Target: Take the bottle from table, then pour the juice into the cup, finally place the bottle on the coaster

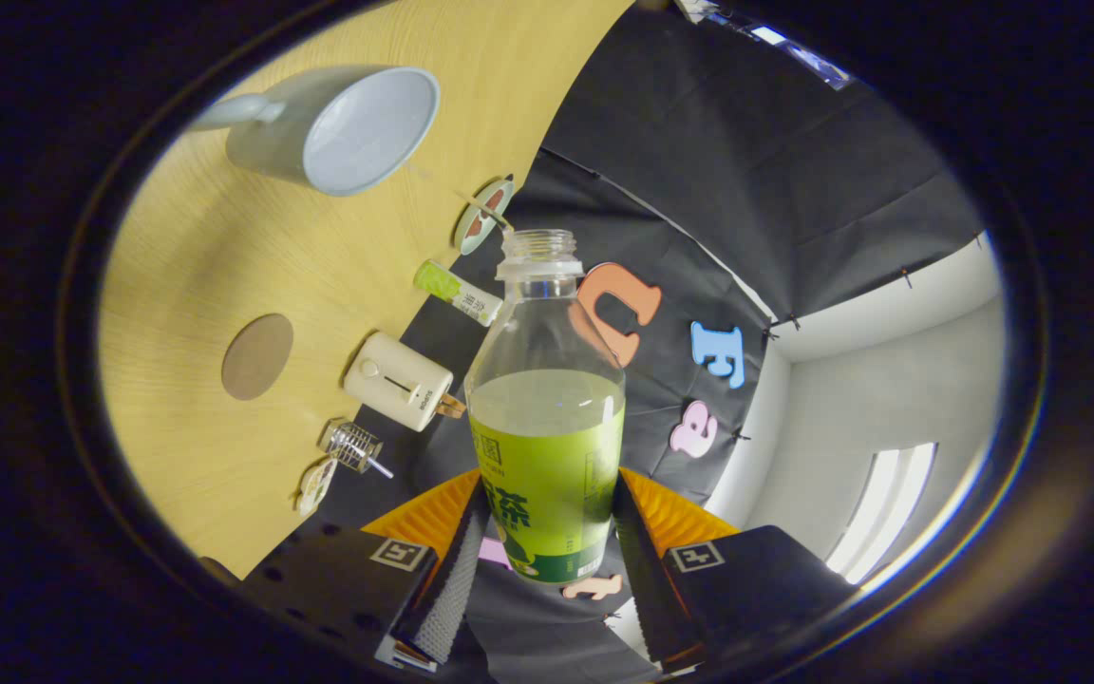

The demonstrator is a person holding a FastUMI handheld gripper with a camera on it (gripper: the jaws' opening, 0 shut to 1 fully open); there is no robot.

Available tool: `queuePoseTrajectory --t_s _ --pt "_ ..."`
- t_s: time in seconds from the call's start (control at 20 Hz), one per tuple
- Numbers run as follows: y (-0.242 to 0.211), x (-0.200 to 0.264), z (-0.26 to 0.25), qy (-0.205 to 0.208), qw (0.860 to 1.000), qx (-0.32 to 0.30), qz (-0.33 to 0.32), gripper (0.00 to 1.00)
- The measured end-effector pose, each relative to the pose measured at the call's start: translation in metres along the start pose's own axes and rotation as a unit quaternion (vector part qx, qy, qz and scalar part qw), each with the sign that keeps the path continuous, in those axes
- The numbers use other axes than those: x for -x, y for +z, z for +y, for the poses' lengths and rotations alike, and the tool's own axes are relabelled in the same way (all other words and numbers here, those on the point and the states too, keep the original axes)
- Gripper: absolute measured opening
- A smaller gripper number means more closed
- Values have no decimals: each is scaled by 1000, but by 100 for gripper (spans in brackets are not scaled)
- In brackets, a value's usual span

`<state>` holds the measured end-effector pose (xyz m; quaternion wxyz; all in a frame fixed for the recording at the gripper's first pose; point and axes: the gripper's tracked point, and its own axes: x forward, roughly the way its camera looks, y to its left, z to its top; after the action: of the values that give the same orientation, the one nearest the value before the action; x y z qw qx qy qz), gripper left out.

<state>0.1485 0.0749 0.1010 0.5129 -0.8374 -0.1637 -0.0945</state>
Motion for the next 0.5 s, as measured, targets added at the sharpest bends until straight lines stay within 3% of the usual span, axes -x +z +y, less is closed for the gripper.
queuePoseTrajectory --t_s 0.5 --pt "6 2 -8 0 1000 -2 -1 77"
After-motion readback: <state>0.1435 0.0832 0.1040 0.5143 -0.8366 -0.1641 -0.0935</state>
